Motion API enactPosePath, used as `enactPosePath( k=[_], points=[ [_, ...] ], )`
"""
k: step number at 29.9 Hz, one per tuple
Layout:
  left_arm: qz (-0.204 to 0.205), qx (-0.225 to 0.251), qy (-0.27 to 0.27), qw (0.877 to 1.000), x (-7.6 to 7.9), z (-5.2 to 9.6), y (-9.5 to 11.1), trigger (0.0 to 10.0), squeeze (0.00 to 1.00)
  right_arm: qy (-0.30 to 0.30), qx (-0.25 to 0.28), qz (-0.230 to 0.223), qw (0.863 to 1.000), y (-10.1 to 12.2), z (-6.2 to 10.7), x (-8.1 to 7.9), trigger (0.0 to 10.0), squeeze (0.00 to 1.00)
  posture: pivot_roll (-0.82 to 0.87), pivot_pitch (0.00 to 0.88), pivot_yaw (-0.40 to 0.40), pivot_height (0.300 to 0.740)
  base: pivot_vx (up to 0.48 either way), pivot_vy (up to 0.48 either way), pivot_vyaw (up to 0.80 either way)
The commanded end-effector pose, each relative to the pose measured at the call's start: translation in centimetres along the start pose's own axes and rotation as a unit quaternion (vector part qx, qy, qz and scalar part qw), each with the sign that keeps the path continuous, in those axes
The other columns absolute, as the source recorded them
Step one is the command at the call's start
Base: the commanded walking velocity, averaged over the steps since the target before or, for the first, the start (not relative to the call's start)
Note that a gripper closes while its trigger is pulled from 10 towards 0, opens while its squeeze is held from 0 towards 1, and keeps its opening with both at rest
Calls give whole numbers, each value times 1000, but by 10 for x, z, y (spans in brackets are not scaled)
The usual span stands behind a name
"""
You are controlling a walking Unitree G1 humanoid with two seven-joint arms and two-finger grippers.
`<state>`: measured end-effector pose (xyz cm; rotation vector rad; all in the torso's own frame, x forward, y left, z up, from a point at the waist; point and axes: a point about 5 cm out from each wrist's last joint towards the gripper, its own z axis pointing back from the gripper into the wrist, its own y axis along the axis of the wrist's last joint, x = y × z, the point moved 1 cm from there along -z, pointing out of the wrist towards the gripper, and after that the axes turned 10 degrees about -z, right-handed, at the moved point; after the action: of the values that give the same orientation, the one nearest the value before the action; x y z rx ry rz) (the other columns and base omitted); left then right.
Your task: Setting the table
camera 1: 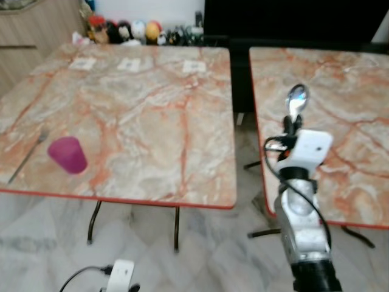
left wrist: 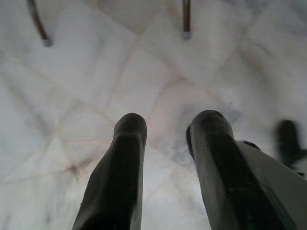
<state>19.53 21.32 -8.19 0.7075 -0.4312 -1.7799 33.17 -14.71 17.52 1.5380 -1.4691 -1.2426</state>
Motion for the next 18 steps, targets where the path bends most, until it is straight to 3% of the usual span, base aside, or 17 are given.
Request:
enactPosePath(
  k=[1, 18],
  points=[
    [-1, -12, -9, 1000, 3, 2, -8, 10000, 0, -9, 0, 4, 1000, 1, -1, 6, 10000, 0, -75, 89, 60, 740, 0, -435, 0],
    [0, -18, -6, 1000, -3, 4, -14, 10000, 0, -32, -3, 4, 999, 0, -2, 19, 10000, 0, -81, 93, 55, 740, 0, -435, 0]
  ],
)
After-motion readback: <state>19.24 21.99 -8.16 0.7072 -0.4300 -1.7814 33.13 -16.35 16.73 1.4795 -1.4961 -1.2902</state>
